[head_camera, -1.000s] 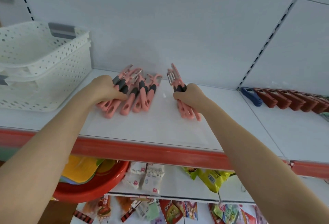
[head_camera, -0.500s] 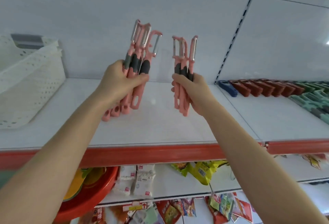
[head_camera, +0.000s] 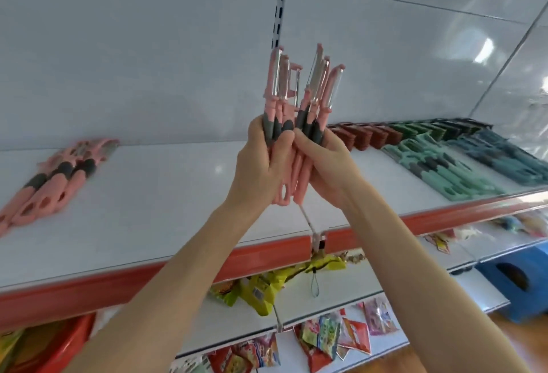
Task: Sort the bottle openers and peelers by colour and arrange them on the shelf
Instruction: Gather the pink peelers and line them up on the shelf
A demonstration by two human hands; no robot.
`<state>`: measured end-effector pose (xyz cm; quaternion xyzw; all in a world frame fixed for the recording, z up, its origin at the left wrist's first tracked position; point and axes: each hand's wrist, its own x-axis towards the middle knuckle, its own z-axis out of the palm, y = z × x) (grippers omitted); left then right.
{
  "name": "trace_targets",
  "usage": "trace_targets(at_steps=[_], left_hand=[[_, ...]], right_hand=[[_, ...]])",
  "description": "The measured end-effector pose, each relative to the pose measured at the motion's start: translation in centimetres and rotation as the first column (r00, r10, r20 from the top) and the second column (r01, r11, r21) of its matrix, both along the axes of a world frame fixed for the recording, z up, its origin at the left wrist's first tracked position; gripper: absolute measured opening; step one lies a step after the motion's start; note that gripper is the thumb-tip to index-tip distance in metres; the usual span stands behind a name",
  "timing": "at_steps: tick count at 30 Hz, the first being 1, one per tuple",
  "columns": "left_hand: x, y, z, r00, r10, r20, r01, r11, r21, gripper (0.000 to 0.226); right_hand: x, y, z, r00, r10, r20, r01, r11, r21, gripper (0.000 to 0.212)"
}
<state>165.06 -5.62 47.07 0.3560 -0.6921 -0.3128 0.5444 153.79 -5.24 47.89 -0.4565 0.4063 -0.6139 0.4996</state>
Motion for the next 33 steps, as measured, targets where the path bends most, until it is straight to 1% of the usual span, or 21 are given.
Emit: trace_targets(at_steps=[2,4,7,9,12,14,16,19,23,25,29,31,33], left_hand=[[-3.5,0.0,0.0,1.0,-0.001,0.012,0.001,1.0,-0.021,0.018],[-6.7,-0.3,-0.1,1.0,-0.008,0.023,0.008,0.999,-0.034,0.015],[-10.1,-0.4,-0.4,1.0,-0.018,0.012,0.019,1.0,-0.007,0.025],[-11.2,-0.5,-1.2,1.0,0.003,0.021,-0.004,1.0,0.021,0.025],[-11.8,-0.4,-2.6,0.996,0.067,0.067,-0.072,0.995,0.075,0.022],[-11.7,0.0,-3.4,0.99,0.098,0.1,-0.106,0.991,0.077,0.018],[-11.7,0.3,-3.6,0.988,0.099,0.122,-0.11,0.99,0.087,0.019],[-11.7,0.6,-3.5,0.983,0.098,0.153,-0.114,0.989,0.096,0.028],[-12.0,0.4,-2.7,0.979,0.147,0.14,-0.156,0.986,0.059,0.032],[-12.0,0.1,-2.5,0.977,0.132,0.168,-0.144,0.988,0.057,0.033],[-11.7,-0.2,-2.6,0.959,0.075,0.273,-0.115,0.984,0.133,0.033],[-11.4,-0.8,-2.3,0.959,0.046,0.279,-0.096,0.98,0.172,0.033],[-11.2,-1.3,-1.8,0.965,-0.032,0.259,-0.04,0.962,0.269,0.032]], right_hand=[[-3.5,0.3,0.4,0.999,-0.03,-0.023,0.03,0.999,-0.031,0.012],[-6.9,0.3,0.6,0.996,-0.042,-0.083,0.036,0.997,-0.075,0.013],[-11.2,0.0,0.3,0.979,-0.053,-0.197,0.032,0.994,-0.106,0.019],[-12.9,-0.3,-0.3,0.96,-0.042,-0.276,0.009,0.993,-0.119,0.018],[-14.1,-0.4,-2.0,0.907,-0.009,-0.422,-0.047,0.991,-0.124,0.014],[-14.4,-0.3,-3.1,0.887,0.027,-0.461,-0.087,0.99,-0.109,0.014],[-14.5,-0.3,-3.6,0.886,0.061,-0.46,-0.125,0.986,-0.112,0.017],[-14.4,-0.3,-3.7,0.901,0.089,-0.425,-0.155,0.98,-0.122,0.021],[-14.9,-0.6,-3.4,0.892,0.098,-0.441,-0.169,0.978,-0.125,0.016],[-15.2,-0.6,-3.2,0.888,0.1,-0.449,-0.175,0.976,-0.13,0.015],[-15.5,-0.4,-3.2,0.882,0.125,-0.455,-0.185,0.978,-0.091,0.023],[-15.5,-0.5,-2.9,0.875,0.155,-0.458,-0.2,0.978,-0.052,0.026],[-15.8,-0.7,-2.4,0.871,0.199,-0.449,-0.22,0.976,0.005,0.026]])
